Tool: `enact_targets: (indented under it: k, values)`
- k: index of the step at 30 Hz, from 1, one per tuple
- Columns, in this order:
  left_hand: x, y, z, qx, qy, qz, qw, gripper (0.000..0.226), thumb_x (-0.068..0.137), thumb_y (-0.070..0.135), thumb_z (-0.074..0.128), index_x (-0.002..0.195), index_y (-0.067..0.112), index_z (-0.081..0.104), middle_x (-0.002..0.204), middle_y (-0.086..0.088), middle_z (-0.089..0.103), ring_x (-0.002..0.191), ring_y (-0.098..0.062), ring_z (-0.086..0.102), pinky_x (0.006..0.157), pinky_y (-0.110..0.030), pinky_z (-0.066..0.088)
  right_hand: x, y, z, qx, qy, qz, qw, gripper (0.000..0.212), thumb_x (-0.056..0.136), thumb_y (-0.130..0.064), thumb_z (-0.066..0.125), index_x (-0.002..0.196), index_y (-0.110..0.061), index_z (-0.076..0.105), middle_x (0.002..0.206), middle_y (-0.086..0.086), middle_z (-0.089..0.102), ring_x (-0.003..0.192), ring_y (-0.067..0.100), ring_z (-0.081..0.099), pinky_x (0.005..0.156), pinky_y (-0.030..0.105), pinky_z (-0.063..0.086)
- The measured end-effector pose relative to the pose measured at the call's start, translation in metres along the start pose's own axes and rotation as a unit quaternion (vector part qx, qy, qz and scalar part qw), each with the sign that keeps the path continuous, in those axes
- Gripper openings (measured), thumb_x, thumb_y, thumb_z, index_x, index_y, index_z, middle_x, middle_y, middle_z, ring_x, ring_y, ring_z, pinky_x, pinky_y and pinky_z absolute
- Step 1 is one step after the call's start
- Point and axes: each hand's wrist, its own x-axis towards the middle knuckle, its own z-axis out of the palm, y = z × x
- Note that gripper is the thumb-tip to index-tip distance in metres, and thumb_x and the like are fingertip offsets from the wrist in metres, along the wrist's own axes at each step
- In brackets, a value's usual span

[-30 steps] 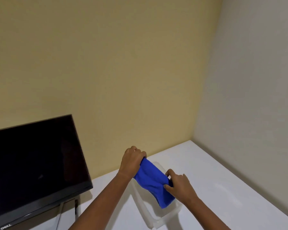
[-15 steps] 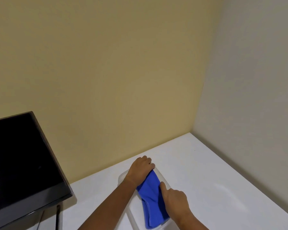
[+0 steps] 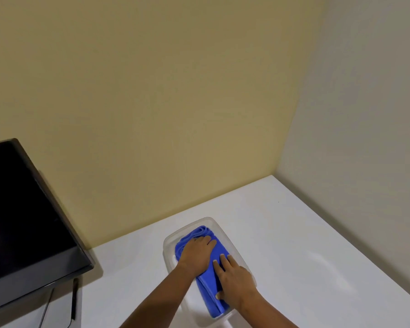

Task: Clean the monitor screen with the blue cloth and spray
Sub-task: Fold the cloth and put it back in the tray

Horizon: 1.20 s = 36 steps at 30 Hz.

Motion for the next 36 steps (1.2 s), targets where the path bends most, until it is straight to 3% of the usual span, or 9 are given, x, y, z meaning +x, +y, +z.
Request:
enact_targets:
  k: [6,11,16,21,24,27,30,32,36]
  values:
    - [-0.013,-0.005,-0.012,-0.15,-0.035,-0.013,0.988,0.049,0.098,0.02,0.032,0.145,0.018,0.021,0.156,-0.002,0.017,0.143,-0.018,0.02,0.116,-0.029,0.02,0.001,-0.001,-0.003,0.021,0.002,-0.002,1.0,0.073,0.093,-0.03,0.051,0.149,-0.012,0.007,0.157,0.01,0.01,0.145,0.025,0.012,0.112,0.04,0.031]
    - [-0.056,-0.006,-0.022,-0.266,0.116,-0.04,0.956,0.039,0.096,0.013,0.035,0.134,0.017,0.042,0.143,0.002,0.042,0.13,-0.013,0.04,0.106,-0.02,0.03,-0.023,0.001,-0.004,0.124,0.153,-0.015,0.98,0.044,0.096,-0.022,0.038,0.14,-0.017,0.035,0.144,0.002,0.038,0.128,0.02,0.041,0.097,0.032,0.043]
    - [-0.105,-0.006,-0.012,-0.235,0.251,-0.074,0.936,0.043,0.093,0.005,0.033,0.134,0.016,0.042,0.14,-0.002,0.043,0.128,-0.016,0.042,0.107,-0.023,0.031,-0.057,-0.003,0.017,0.205,0.3,-0.019,0.931,0.041,0.094,-0.009,0.034,0.133,-0.018,0.045,0.142,-0.005,0.04,0.126,0.01,0.044,0.094,0.019,0.042]
    - [-0.143,0.005,0.011,-0.255,0.279,-0.142,0.915,0.049,0.092,-0.001,0.033,0.137,0.016,0.038,0.142,-0.004,0.04,0.13,-0.018,0.039,0.108,-0.029,0.034,-0.093,-0.031,0.046,0.374,0.402,0.006,0.836,0.042,0.082,0.014,0.041,0.099,-0.021,0.056,0.106,-0.005,0.055,0.099,0.01,0.05,0.076,0.004,0.036]
    - [-0.167,0.019,0.025,-0.332,0.292,-0.189,0.877,0.048,0.089,-0.007,0.035,0.131,0.014,0.045,0.129,-0.007,0.05,0.118,-0.021,0.05,0.098,-0.033,0.045,-0.109,-0.055,0.072,0.467,0.367,0.043,0.803,0.049,0.074,0.021,0.037,0.087,-0.026,0.045,0.093,-0.002,0.05,0.09,0.01,0.056,0.076,0.004,0.036]
    - [-0.191,0.031,0.039,-0.439,0.273,-0.251,0.819,0.045,0.086,-0.012,0.033,0.119,0.011,0.053,0.117,-0.013,0.057,0.106,-0.023,0.057,0.088,-0.03,0.047,-0.114,-0.075,0.098,0.448,0.26,0.054,0.854,0.048,0.076,0.013,0.044,0.117,-0.013,0.042,0.112,0.002,0.041,0.116,0.016,0.049,0.082,-0.002,0.029]
    - [-0.207,0.04,0.05,-0.476,0.2,-0.235,0.824,0.045,0.084,-0.014,0.032,0.114,0.007,0.058,0.115,-0.017,0.059,0.105,-0.026,0.057,0.088,-0.028,0.045,-0.117,-0.09,0.104,0.432,0.204,0.044,0.877,0.052,0.084,-0.006,0.054,0.131,-0.012,0.035,0.124,0.005,0.04,0.121,0.016,0.043,0.097,0.014,0.033]
    - [-0.215,0.045,0.049,-0.506,0.168,-0.211,0.819,0.043,0.084,-0.013,0.033,0.112,0.004,0.059,0.115,-0.018,0.06,0.105,-0.028,0.058,0.089,-0.032,0.047,-0.117,-0.1,0.097,0.451,0.224,0.046,0.862,0.038,0.084,-0.011,0.059,0.12,-0.012,0.048,0.113,0.009,0.052,0.104,0.02,0.052,0.089,0.025,0.045]
    - [-0.225,0.053,0.043,-0.514,0.135,-0.171,0.83,0.04,0.083,-0.01,0.036,0.112,0.004,0.06,0.117,-0.014,0.062,0.097,-0.017,0.055,0.083,-0.024,0.044,-0.116,-0.108,0.089,0.433,0.241,0.053,0.867,0.024,0.087,-0.011,0.054,0.111,-0.009,0.052,0.109,0.01,0.059,0.092,0.016,0.056,0.079,0.023,0.045]
